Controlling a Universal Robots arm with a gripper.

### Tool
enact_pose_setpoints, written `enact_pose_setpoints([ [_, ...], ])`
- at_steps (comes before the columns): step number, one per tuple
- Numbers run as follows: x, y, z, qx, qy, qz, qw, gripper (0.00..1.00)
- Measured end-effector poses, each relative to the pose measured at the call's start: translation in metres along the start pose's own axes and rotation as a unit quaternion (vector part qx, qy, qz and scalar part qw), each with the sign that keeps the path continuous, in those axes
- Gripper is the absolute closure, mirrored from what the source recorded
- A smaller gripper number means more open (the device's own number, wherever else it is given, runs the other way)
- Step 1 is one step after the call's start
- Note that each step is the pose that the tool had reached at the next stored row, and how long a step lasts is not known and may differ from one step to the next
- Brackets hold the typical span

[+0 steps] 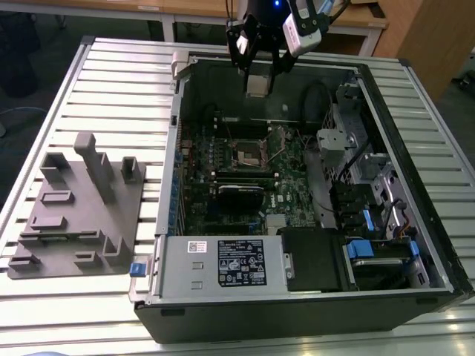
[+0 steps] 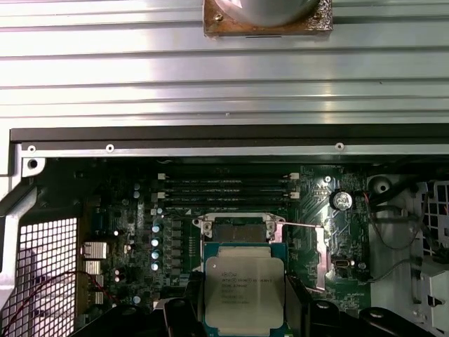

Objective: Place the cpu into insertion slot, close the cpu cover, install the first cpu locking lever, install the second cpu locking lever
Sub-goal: 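Place the cpu into insertion slot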

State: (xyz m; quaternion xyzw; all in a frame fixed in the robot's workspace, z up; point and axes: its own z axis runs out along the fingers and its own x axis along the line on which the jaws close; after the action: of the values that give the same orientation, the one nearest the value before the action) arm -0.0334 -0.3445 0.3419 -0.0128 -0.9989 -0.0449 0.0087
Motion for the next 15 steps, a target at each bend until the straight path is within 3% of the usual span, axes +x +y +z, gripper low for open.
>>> enact_pose_setpoints([
  [9,0.0000,0.0000,0.0001,0.0000,0.0000,0.000,1.00000,0.46],
  [15,0.0012,-0.0015,0.0082,-0.0002,-0.0010,0.000,1.00000,0.46],
])
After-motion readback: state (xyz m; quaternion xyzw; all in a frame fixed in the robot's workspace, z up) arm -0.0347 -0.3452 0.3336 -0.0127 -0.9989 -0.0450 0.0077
